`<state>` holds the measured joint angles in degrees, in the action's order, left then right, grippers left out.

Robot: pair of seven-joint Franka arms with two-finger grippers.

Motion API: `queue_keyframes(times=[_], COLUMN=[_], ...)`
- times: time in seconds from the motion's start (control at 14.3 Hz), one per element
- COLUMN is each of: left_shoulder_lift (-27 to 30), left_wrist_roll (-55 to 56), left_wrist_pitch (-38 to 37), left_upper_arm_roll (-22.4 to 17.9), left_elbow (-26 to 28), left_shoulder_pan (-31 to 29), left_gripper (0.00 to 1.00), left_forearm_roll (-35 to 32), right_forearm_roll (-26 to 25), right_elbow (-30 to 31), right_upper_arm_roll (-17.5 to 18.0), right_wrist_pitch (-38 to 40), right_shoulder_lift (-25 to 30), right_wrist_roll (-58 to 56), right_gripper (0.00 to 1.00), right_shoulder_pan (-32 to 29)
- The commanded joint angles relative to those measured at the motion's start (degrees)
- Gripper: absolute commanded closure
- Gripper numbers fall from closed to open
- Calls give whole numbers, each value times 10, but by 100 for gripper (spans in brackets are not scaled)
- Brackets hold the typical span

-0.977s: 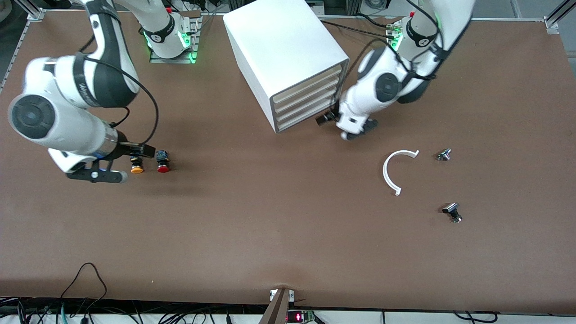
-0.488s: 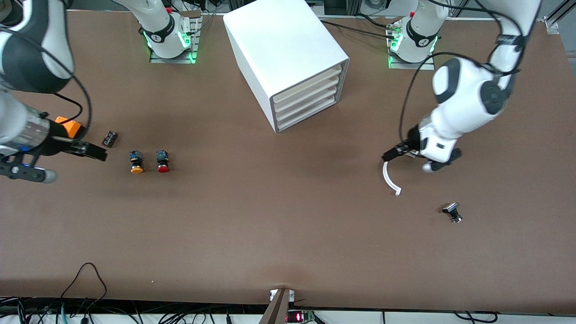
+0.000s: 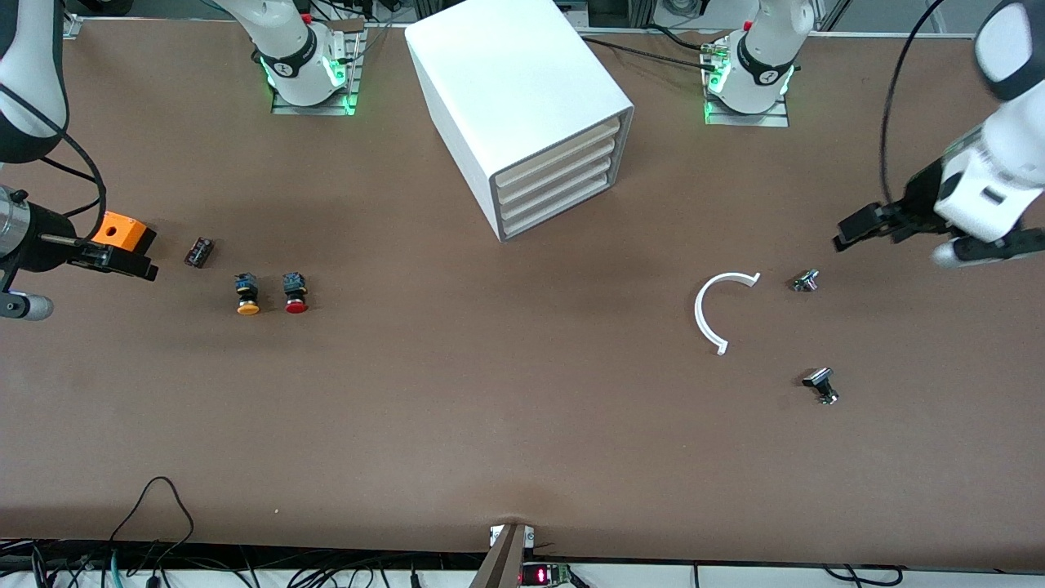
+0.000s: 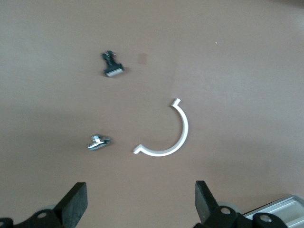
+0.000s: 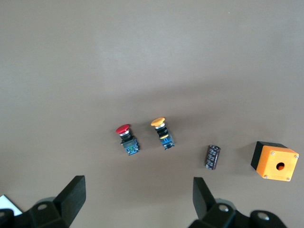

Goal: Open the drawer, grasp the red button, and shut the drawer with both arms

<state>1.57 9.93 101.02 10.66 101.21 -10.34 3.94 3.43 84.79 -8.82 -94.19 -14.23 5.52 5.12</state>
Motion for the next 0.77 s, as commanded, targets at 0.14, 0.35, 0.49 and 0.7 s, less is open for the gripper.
queue_keyframes(times=[0.14, 0.35, 0.49, 0.7], left_shoulder_lift=[-17, -15, -15, -19], left_wrist_roll=[-7, -7, -5, -12], left_wrist_pitch=[-93, -104, -107, -115], left_upper_arm_roll=[2, 0, 0, 0], left_elbow=[-80, -76, -75, -80], left_shoulder_pan=[14, 14, 14, 6], left_gripper=[0, 0, 0, 0], left_forearm_roll=[-53, -44, -44, -27], right_forearm_roll=[-41, -39, -40, -40], right_elbow=[8, 10, 8, 7], right_upper_arm_roll=[17, 15, 18, 20], right_wrist_pitch=[10, 4, 6, 4], right_shoulder_lift=[21, 20, 22, 23], right_wrist_roll=[-78, -79, -78, -67], right_gripper=[0, 0, 0, 0], right_shoulder_pan=[-4, -6, -3, 9])
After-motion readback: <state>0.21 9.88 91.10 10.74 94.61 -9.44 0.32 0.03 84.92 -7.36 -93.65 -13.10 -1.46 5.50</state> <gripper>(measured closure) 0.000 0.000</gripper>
